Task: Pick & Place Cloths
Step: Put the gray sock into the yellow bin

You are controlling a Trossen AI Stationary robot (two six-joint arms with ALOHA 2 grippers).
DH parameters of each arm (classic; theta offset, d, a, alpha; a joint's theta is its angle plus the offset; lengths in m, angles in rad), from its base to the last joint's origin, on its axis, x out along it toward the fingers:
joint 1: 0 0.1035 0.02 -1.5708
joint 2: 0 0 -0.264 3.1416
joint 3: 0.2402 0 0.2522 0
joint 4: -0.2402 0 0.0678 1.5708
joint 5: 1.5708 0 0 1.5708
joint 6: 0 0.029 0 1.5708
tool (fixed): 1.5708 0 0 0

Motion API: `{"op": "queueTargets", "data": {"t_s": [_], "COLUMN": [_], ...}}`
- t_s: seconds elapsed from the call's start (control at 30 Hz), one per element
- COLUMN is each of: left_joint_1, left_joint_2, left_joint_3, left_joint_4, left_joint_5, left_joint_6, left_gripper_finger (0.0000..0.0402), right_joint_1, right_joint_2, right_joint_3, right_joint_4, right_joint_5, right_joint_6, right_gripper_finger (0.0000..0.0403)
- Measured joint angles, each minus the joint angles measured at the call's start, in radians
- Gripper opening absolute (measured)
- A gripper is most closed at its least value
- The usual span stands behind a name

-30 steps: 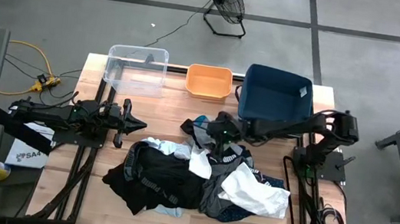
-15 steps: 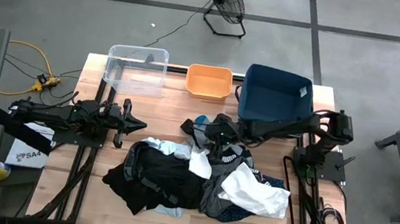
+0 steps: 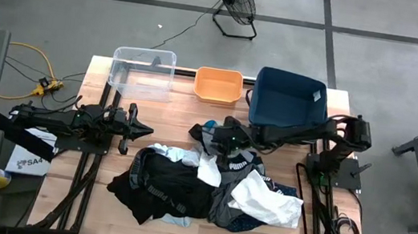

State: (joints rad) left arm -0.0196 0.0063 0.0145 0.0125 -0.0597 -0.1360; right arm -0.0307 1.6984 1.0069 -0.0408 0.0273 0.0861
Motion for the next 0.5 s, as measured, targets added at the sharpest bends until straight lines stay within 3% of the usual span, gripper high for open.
{"op": "queueTargets", "data": {"t_s": [0.13,0.37,0.5], "left_joint_1": [0.0,0.0,0.0], "left_joint_2": [0.0,0.0,0.0], "left_joint_3": [0.0,0.0,0.0], "left_joint_4": [0.0,0.0,0.0], "left_joint_5": [0.0,0.0,0.0], "left_joint_6": [0.0,0.0,0.0], "left_gripper_finger": [0.0012,0.0012,0.0012], "right_joint_1": [0.0,0.0,0.0], "right_joint_2": [-0.045,-0.071,-0.059], "right_joint_3": [0.0,0.0,0.0], "right_joint_4": [0.034,0.032,-0.011], "right_joint_5": [0.0,-0.046,-0.081], "right_joint_6": [-0.001,-0.002,-0.002], "right_gripper_finger": [0.0011,0.0004,0.0021]}}
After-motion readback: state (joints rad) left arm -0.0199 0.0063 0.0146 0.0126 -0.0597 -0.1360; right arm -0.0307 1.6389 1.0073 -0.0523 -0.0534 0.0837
